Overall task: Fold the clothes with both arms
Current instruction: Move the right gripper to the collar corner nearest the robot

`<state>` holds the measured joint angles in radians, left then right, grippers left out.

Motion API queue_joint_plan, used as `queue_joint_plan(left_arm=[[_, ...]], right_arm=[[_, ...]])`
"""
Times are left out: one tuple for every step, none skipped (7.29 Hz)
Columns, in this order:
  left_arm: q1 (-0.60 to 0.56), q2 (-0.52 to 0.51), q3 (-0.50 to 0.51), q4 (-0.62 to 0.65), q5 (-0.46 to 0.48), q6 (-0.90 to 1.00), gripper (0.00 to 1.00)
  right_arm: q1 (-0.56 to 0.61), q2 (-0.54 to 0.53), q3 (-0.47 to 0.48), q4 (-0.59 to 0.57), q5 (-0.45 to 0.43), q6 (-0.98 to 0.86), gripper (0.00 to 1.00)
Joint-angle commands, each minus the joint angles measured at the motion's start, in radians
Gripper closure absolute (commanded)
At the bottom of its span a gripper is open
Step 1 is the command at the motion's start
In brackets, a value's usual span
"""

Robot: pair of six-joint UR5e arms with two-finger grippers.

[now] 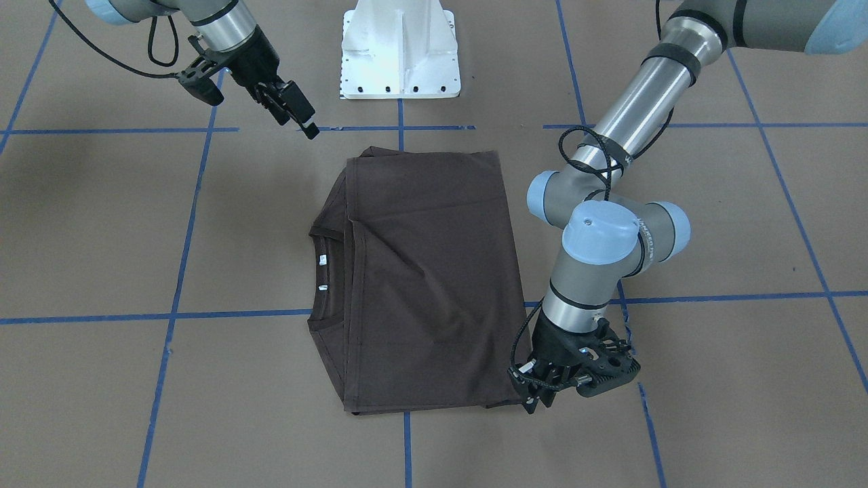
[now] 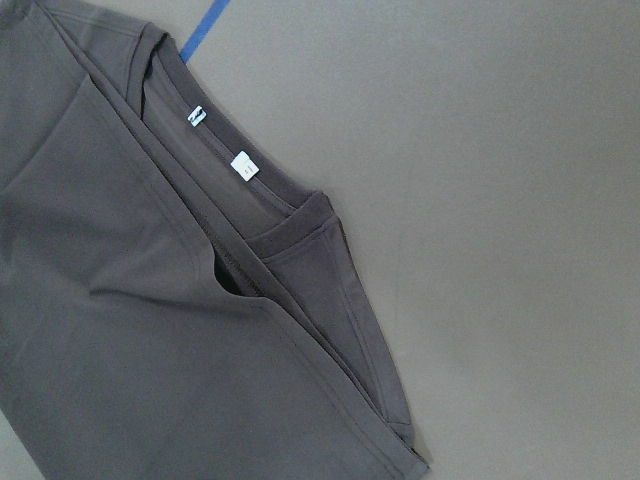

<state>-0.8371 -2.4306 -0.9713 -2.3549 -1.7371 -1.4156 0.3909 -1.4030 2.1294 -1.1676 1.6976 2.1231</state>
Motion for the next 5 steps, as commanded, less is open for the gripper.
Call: queue_joint_plan(left_arm=[[-0.011, 0.129, -0.205, 0.006, -0.114, 0.012, 0.53], [-0.014, 0.204, -0.316, 0.009, -0.127, 0.007, 0.53], [-0.014, 0.269, -0.402, 0.011, -0.128, 0.006, 0.53], [-0.014, 0.294, -0.443, 0.013, -0.134, 0.006, 0.52], [-0.014, 0.294, -0.443, 0.011, -0.148, 0.003, 0.5]], right_arm=[[-0.01, 0.059, -0.08, -0.006, -0.007, -0.002, 0.0], [-0.024, 0.129, -0.13, -0.076, -0.009, -0.003, 0.02], [-0.039, 0.242, -0.197, -0.187, -0.012, -0.002, 0.08], [-0.079, 0.254, -0.23, -0.211, -0.05, -0.005, 0.13], [-0.089, 0.278, -0.282, -0.214, -0.049, -0.009, 0.15]])
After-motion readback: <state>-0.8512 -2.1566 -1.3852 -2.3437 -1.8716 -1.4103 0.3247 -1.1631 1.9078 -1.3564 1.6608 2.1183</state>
